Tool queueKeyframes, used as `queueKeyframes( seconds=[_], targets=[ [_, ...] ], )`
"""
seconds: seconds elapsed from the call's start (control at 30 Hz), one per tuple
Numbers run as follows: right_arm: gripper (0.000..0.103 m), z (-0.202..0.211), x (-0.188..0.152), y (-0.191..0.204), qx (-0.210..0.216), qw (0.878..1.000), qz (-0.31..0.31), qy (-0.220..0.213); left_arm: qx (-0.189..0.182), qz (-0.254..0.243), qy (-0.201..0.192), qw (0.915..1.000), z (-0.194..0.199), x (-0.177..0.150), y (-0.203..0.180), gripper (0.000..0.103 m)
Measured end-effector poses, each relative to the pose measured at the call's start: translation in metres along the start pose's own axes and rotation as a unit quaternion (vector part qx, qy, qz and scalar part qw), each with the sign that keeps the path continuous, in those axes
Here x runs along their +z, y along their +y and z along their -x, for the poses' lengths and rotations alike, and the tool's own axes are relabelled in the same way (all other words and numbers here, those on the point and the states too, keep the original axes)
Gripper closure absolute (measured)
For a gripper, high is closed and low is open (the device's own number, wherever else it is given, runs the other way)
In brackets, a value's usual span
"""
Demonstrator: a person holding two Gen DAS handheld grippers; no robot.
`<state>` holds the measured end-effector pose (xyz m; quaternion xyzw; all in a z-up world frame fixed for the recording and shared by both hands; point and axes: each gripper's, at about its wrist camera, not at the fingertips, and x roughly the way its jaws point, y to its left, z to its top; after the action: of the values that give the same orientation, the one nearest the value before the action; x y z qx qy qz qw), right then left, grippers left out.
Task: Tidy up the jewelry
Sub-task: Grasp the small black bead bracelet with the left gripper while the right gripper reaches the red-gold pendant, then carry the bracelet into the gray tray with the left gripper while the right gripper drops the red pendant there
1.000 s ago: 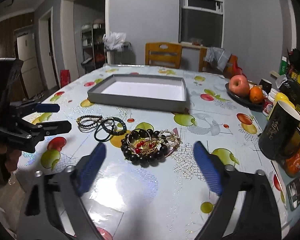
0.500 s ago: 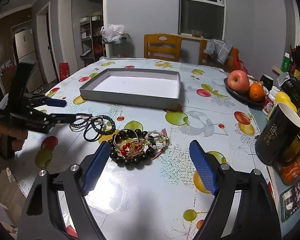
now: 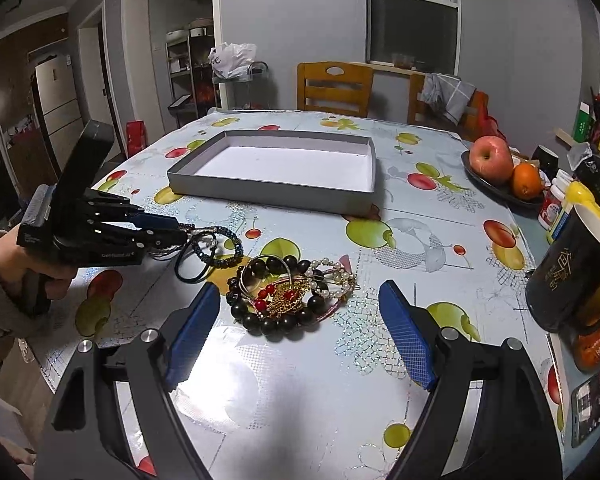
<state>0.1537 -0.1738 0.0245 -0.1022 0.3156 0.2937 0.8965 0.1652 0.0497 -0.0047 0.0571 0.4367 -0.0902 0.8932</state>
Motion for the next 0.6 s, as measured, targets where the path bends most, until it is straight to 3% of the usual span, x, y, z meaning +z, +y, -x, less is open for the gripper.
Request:
queueKeyframes(
  seconds=[0.43, 0.53, 0.6],
  targets=[
    [0.023, -0.012, -0.002, -0.004, -0.001, 1.000, -0.008, 0.015, 0.000, 0.041, -0.054, 0.9977, 0.042, -0.015, 0.035, 0.097],
    [0.033, -0.022, -0.002, -0.006, 0.005, 0.999, -0.010, 0.033, -0.002, 0.057, -0.069, 0.9960, 0.054, -0.019, 0.044, 0.097],
    [0.046, -0.030, -0.003, -0.006, 0.015, 0.999, -0.010, 0.048, -0.001, 0.062, -0.078, 0.9950, 0.062, -0.021, 0.048, 0.097]
  ],
)
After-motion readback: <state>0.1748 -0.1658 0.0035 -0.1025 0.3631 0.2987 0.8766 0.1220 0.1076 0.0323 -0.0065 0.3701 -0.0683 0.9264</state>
